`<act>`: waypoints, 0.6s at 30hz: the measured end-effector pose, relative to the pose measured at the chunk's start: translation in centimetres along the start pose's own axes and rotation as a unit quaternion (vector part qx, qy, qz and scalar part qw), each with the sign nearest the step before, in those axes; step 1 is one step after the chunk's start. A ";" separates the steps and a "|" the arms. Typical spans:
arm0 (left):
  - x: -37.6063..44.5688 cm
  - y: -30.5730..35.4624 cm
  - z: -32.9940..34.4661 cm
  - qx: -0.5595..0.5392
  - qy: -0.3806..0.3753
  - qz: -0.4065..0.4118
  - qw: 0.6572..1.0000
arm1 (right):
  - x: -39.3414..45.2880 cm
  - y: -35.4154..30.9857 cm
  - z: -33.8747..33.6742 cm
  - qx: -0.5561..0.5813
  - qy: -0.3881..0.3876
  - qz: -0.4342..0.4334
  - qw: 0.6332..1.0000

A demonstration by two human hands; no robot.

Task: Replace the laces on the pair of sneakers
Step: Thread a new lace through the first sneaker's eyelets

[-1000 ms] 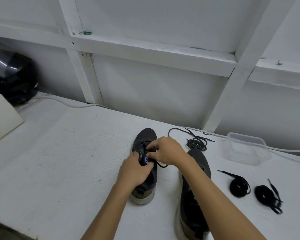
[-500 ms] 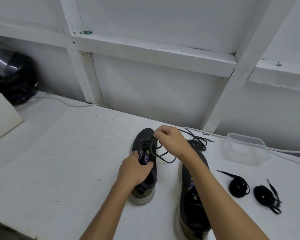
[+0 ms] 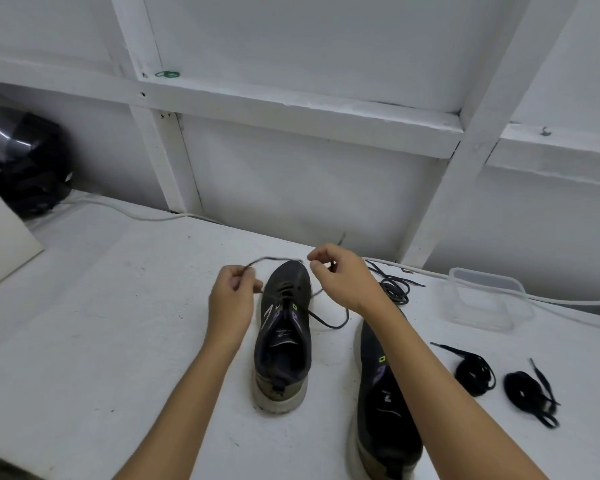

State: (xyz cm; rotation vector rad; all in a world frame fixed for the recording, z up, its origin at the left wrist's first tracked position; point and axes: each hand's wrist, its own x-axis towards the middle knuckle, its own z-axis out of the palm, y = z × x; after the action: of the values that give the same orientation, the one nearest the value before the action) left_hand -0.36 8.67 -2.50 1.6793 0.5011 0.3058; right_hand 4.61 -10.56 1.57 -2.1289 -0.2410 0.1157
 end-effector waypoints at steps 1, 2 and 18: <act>0.2 -0.5 -0.5 -0.006 0.033 -0.020 0.999 | 0.1 0.6 -0.1 -0.013 0.000 0.014 1.000; 0.3 -1.1 -1.0 -0.007 0.068 -0.042 0.997 | 0.1 1.1 -0.1 -0.029 0.000 0.026 0.999; -1.3 -3.9 -1.4 0.246 0.060 0.096 0.963 | -0.5 2.9 0.8 -0.243 -0.205 0.088 0.944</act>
State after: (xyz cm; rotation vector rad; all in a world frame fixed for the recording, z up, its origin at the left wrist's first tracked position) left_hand -2.76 9.68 -5.94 2.2097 0.5346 0.4531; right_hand 4.32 -11.54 -1.35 -2.6009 -0.3504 0.6693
